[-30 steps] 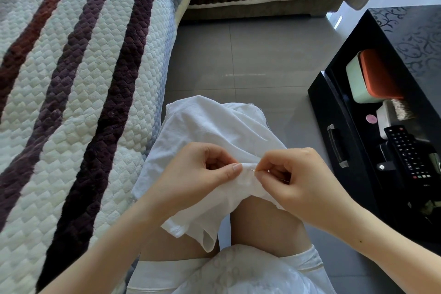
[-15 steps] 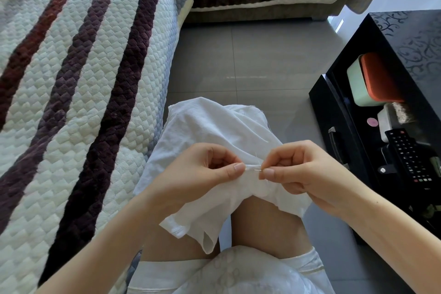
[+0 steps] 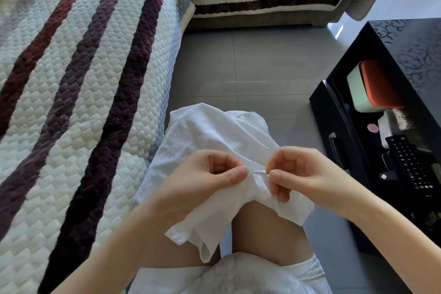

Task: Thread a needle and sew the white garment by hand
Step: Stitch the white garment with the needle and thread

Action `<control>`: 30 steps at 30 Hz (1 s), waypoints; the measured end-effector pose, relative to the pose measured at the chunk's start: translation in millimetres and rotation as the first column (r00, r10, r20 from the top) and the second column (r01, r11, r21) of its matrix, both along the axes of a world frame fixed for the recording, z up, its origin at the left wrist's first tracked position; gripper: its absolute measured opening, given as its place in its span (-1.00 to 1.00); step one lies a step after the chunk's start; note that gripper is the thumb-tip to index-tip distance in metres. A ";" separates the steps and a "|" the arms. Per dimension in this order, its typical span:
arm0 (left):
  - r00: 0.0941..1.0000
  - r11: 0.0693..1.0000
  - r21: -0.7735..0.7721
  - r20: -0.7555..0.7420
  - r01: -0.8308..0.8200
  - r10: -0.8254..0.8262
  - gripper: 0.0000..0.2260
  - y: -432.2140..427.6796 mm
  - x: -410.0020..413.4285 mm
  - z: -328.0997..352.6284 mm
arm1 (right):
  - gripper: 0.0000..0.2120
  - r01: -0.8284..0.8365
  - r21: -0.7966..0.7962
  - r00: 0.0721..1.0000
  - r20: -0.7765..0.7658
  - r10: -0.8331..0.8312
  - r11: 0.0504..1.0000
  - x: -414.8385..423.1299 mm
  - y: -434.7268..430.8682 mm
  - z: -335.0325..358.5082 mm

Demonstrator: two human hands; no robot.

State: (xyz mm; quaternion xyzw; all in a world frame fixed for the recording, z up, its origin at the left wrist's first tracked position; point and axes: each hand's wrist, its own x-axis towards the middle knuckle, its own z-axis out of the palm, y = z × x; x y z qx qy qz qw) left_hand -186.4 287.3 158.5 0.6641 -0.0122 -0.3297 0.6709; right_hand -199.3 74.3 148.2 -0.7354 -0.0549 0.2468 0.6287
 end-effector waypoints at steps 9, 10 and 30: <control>0.992 0.994 0.084 0.113 -0.066 0.057 -0.92 -11.7 -1.8 -4.6 | -0.92 0.129 -0.038 0.967 0.227 -0.117 0.991 -7.7 18.4 -5.4; 0.991 0.993 0.087 0.114 -0.082 0.072 -0.92 -11.9 -1.6 -4.6 | -0.95 0.172 -0.147 0.921 0.376 -0.106 0.974 -8.9 17.7 -6.4; 0.968 0.986 0.152 0.250 -0.063 0.023 -0.93 -16.8 0.7 1.8 | -0.85 0.213 -0.204 0.335 0.934 0.125 0.956 -1.6 31.3 -11.2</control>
